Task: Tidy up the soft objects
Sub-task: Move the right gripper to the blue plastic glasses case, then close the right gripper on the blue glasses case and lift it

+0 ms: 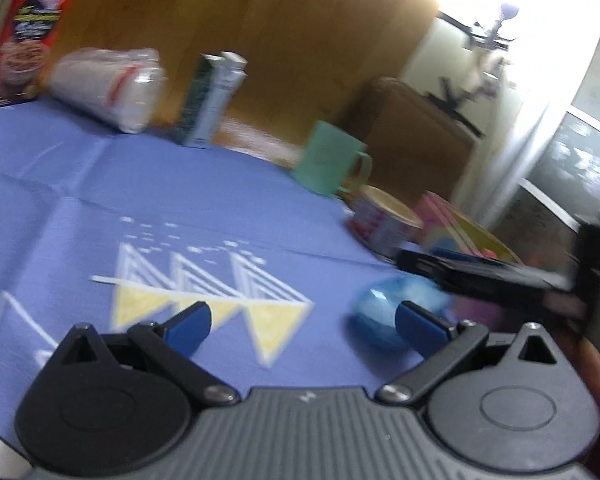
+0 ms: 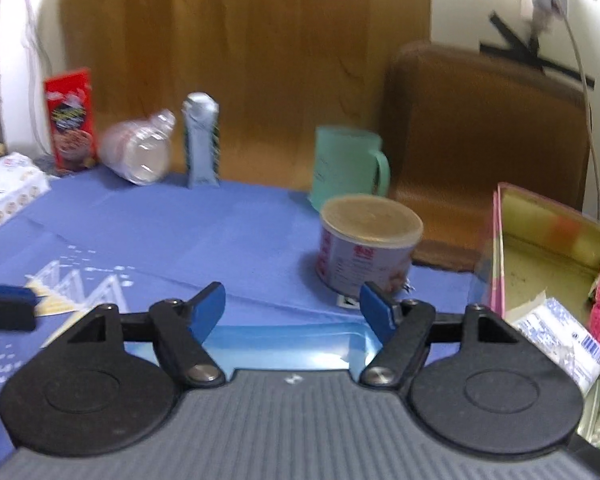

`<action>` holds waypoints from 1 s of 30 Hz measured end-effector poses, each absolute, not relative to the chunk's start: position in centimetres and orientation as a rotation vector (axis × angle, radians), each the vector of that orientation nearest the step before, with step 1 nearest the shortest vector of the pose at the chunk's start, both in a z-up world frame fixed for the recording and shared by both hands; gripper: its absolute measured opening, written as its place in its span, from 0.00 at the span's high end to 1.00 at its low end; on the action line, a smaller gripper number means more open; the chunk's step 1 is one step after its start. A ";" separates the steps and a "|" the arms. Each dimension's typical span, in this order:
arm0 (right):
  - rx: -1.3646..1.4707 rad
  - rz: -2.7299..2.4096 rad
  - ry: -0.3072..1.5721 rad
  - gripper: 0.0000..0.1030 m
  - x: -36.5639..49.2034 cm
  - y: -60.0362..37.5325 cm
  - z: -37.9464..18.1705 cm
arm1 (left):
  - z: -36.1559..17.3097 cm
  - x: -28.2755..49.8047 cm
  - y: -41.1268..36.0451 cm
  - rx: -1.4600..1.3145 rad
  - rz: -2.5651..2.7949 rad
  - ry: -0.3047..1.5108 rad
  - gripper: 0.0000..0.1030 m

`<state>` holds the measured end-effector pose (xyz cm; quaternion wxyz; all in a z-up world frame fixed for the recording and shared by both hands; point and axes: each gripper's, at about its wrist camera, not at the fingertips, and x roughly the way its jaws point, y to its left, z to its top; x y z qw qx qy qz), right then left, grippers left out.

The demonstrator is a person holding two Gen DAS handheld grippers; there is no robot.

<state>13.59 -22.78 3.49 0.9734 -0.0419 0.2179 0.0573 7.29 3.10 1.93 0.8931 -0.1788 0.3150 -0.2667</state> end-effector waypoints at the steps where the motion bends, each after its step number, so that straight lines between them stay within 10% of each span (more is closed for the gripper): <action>1: -0.067 0.114 0.459 0.27 14.0 -23.1 3.4 | 2.1 7.0 2.5 -0.358 -0.579 0.652 0.01; 13: 0.041 0.152 0.557 0.33 14.6 -24.4 3.2 | 2.1 8.0 -6.7 -0.192 -0.567 0.762 0.15; 30: 0.225 0.330 0.431 0.35 8.1 -25.9 4.2 | 1.6 8.1 0.2 -0.426 -0.556 0.733 0.03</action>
